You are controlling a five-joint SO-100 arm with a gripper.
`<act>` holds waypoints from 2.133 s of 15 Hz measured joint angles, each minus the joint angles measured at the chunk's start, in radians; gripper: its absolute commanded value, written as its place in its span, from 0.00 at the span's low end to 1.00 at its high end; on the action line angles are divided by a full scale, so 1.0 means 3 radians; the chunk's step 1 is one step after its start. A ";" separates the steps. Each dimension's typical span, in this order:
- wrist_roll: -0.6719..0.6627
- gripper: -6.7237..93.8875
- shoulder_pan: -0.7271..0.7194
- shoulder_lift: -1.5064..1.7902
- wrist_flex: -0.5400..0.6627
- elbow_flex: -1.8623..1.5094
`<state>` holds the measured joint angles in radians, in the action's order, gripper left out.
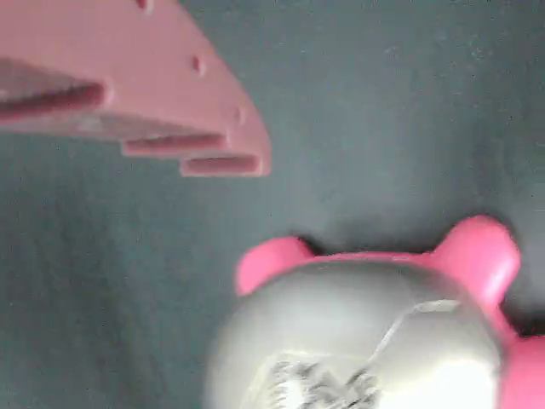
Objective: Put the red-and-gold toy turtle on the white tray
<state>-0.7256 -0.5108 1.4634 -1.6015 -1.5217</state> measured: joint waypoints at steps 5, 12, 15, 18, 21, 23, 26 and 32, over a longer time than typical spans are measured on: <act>-0.0010 0.66 -0.0031 -0.0087 0.0266 -0.0261; -0.0010 0.66 -0.0092 -0.0389 0.0614 -0.0389; -0.0010 0.65 -0.0087 -0.0532 0.0731 -0.0389; -0.0010 0.45 -0.0077 -0.0598 0.0844 -0.0389; -0.0010 0.07 -0.0097 -0.0608 0.0931 -0.0383; -0.0010 0.07 -0.0102 -0.0603 0.0966 -0.0383; 0.0031 0.07 -0.0102 -0.0603 0.0966 -0.0383; 0.0404 0.07 -0.0087 0.0082 0.0440 -0.0389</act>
<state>-0.6044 -0.5369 1.4880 -1.4696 -1.6383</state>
